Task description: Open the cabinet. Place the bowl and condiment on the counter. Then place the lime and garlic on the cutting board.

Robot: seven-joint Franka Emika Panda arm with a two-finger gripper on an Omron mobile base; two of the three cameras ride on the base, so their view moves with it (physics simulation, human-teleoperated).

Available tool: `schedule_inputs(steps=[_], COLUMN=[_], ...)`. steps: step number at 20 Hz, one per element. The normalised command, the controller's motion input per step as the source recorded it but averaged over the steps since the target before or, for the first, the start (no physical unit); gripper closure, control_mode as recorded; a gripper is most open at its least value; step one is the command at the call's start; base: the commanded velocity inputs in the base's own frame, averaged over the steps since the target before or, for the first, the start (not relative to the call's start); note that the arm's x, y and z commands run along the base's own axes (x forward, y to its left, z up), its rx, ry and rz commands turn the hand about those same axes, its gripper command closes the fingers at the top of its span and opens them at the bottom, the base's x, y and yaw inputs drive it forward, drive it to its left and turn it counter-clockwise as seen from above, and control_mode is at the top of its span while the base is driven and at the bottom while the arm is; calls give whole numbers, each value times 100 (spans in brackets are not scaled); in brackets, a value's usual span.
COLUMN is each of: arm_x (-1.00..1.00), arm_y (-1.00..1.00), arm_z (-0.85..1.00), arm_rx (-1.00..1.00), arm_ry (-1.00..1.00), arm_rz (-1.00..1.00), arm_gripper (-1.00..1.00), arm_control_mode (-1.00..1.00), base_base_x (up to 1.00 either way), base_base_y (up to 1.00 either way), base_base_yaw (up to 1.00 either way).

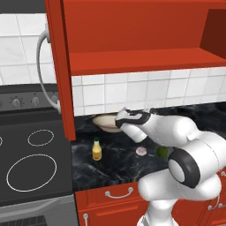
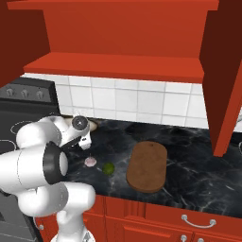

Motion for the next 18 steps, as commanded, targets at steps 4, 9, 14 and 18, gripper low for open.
schedule_inputs(steps=[4,9,14,18], arm_x=[0,0,1,0], arm_y=[23,13,3,0], arm_z=[-10,-10,-15,-22], arm_rx=[-1,-2,0,0], arm_ry=[0,0,0,0], arm_rz=[1,1,0,1], arm_gripper=[100,100,100,100], arm_control_mode=[-100,-100,-100,-100], base_base_x=[0,0,0,0], base_base_y=[0,0,0,0], base_base_yaw=[0,0,0,0])
